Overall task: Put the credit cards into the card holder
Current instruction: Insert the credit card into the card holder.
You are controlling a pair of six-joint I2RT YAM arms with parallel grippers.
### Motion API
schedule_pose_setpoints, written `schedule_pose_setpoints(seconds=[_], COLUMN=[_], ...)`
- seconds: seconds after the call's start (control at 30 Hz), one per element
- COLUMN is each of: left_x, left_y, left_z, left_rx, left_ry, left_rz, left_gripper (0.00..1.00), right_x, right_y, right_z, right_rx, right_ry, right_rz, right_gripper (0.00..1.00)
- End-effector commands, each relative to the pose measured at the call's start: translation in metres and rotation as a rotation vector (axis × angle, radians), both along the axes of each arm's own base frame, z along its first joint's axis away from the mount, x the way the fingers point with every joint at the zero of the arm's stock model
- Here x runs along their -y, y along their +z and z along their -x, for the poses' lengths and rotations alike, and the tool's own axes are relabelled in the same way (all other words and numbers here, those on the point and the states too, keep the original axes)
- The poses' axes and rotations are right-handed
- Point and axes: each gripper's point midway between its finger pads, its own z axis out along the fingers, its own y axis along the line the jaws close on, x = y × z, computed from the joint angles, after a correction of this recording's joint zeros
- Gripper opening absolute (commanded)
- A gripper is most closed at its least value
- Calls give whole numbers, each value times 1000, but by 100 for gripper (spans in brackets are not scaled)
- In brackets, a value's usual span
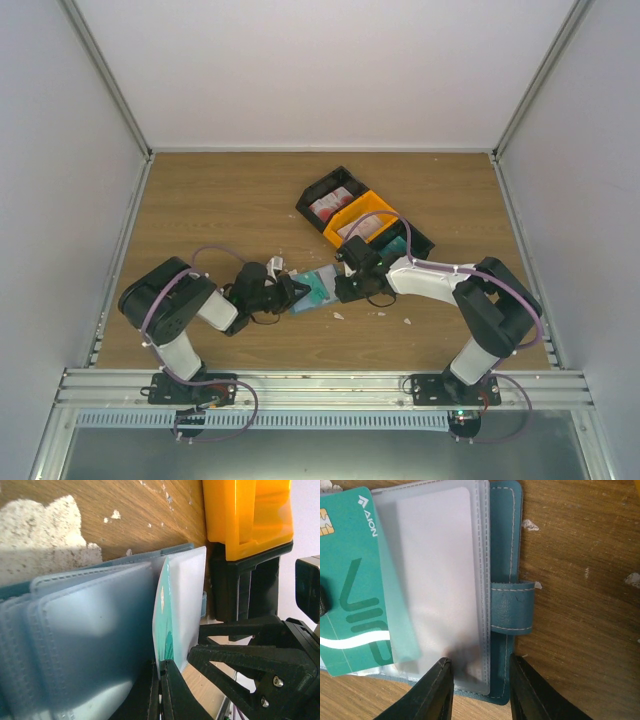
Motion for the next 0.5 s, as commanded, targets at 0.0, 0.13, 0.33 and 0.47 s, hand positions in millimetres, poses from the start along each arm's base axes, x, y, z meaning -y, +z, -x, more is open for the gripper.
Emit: schedule_pose_setpoints(seconds=[0.0,0.13,0.33,0.47], left_x=[4,9,12,16], left_y=[-7,-8,-16,-19], left_z=[7,15,23,22], left_rx=[-8,-46,-112,-112], left_ry=[-26,-46,-47,-62], left_rz=[-6,28,42,40], left_gripper=[0,0,0,0], right_x=[12,12,12,12], right_y=[-23,-25,-25,-25], right_z=[23,24,24,24], right_rx=[-100,-106,-106,-106], right_ry=[5,5,2,6], right_rz=[55,55,54,53], right_gripper=[31,31,30,30])
